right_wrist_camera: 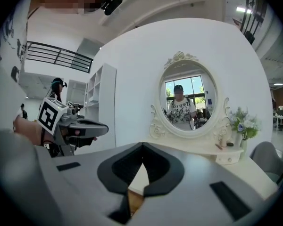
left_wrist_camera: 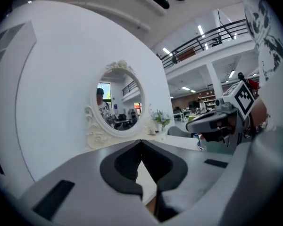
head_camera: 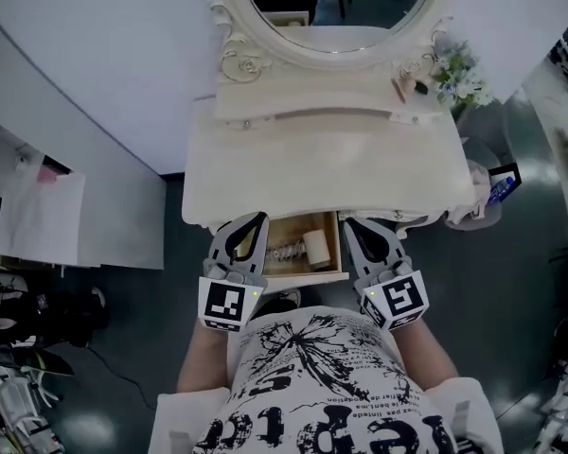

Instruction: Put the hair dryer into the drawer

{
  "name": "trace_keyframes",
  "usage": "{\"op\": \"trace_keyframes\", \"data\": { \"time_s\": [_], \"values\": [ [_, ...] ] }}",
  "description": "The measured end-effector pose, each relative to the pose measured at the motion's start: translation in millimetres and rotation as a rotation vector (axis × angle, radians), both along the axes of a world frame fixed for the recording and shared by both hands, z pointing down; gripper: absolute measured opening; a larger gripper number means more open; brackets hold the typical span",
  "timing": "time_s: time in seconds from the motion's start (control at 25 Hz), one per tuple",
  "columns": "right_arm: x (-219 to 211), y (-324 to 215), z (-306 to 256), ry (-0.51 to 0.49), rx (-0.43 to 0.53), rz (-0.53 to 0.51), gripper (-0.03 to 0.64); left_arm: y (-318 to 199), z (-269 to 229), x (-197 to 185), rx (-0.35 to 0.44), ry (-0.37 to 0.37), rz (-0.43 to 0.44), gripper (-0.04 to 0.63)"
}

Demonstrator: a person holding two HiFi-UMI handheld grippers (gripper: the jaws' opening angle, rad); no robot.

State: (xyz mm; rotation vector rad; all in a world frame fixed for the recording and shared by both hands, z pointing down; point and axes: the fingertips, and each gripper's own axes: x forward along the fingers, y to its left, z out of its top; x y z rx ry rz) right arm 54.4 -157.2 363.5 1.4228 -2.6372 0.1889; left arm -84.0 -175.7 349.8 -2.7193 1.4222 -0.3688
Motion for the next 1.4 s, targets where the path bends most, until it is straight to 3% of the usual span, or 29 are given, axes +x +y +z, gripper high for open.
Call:
{"op": "trace_keyframes", "data": {
  "time_s": [0.16, 0.32, 0.64, 0.8, 1.08, 1.4],
  "values": [
    [-3.8, -1.4, -23.5, -0.040, 0.048, -0.022, 0.015, 3.7, -31.8, -19.1, 0.100, 0.079, -0.078, 0.020],
    [-6.2, -2.3, -37.0, -0.056, 0.078, -0.033, 0.015, 9.6, -49.2, -28.8, 0.140, 0.108, -0.112, 0.020],
    [-18.2, -0.6, -44.9, -0.042, 0.104, -0.086, 0.015, 12.9, -57.5, -38.3, 0.133, 0.103, -0.152, 0.020],
    [-22.9, 0.7, -45.6, -0.043, 0.107, -0.102, 0.017, 14.3, -64.8, -33.1, 0.146, 0.138, -0.140, 0.020],
    [-24.0, -1.1, -45.6, -0.035, 0.113, -0.093, 0.016, 10.4, -55.6, -32.1, 0.122, 0.106, -0.125, 0.020],
    [-18.4, -3.3, -46.6, -0.033, 0.110, -0.085, 0.016, 7.4, -56.0, -23.0, 0.112, 0.128, -0.101, 0.020]
  ]
}}
